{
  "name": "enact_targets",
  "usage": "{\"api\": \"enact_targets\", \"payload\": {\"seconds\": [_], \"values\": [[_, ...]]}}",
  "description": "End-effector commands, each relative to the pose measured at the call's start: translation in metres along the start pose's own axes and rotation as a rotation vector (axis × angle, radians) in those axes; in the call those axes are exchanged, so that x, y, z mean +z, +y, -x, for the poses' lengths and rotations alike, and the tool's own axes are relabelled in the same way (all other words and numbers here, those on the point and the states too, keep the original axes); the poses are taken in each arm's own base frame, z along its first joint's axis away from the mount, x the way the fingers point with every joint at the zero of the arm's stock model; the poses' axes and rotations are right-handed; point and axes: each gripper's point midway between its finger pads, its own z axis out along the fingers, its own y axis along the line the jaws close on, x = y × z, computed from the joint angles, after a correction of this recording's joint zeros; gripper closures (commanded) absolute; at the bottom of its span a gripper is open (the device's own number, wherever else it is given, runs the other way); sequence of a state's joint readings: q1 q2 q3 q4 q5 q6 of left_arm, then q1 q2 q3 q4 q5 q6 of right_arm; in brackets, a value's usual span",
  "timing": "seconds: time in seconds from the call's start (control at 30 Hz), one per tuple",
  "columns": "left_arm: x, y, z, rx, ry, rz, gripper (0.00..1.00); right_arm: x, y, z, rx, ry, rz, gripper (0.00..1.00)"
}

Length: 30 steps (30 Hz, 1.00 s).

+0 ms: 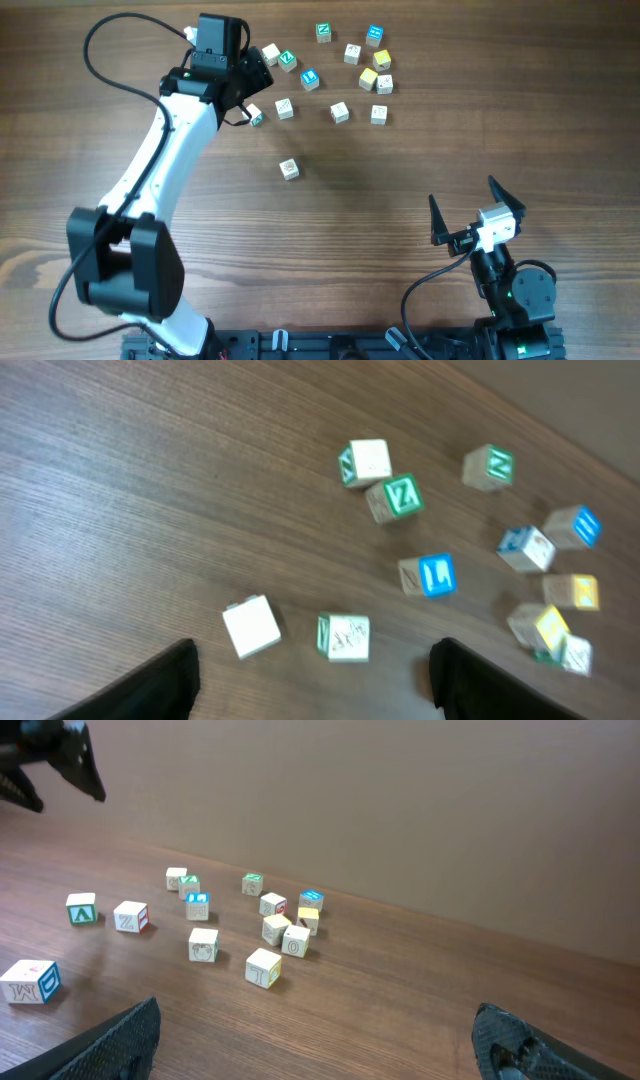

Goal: Form a circle

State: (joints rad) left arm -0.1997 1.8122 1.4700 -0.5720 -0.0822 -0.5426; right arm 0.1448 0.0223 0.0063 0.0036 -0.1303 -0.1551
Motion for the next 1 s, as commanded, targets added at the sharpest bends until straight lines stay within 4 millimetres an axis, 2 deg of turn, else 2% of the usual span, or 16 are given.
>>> {"api": "enact_targets", "payload": {"seconds": [0.0,0.03,0.2,0.27,0.33,0.4,0.53,0.67,0.8,0.97], "values": [[0.014,-0.009,0.006,0.075,-0.001,-0.043,0.48,0.000,-0.002,0.001,-0.001,-0.006,-0.009,0.00],[0.010,-0.012,0.010,0.078,0.023,-0.050,0.45,0.000,-0.002,0.001,-0.001,-0.006,-0.009,0.00],[-0.015,-0.033,0.065,0.117,0.022,-0.037,0.46,0.000,-0.002,0.001,-0.001,-0.006,-0.009,0.00],[-0.016,-0.041,0.074,0.123,0.036,-0.038,0.46,0.000,-0.002,0.001,-0.001,-0.006,-0.009,0.01],[-0.006,-0.049,0.080,0.124,0.057,-0.049,0.46,0.000,-0.002,0.001,-0.001,-0.006,-0.009,0.00],[0.009,-0.051,0.077,0.120,0.072,-0.049,0.46,0.000,-0.002,0.001,-0.001,-0.006,-0.009,0.00],[0.049,-0.047,0.048,0.123,0.168,-0.028,0.47,0.000,-0.002,0.001,-0.001,-0.006,-0.009,0.00],[0.079,-0.039,0.031,0.124,0.216,-0.002,0.49,0.000,-0.002,0.001,-0.001,-0.006,-0.009,0.00],[0.096,-0.045,0.034,0.127,0.183,-0.024,0.51,0.000,-0.002,0.001,-0.001,-0.006,-0.009,0.00],[0.120,-0.054,0.027,0.123,0.158,-0.020,0.52,0.000,-0.002,0.001,-0.001,-0.006,-0.009,0.00]]}}
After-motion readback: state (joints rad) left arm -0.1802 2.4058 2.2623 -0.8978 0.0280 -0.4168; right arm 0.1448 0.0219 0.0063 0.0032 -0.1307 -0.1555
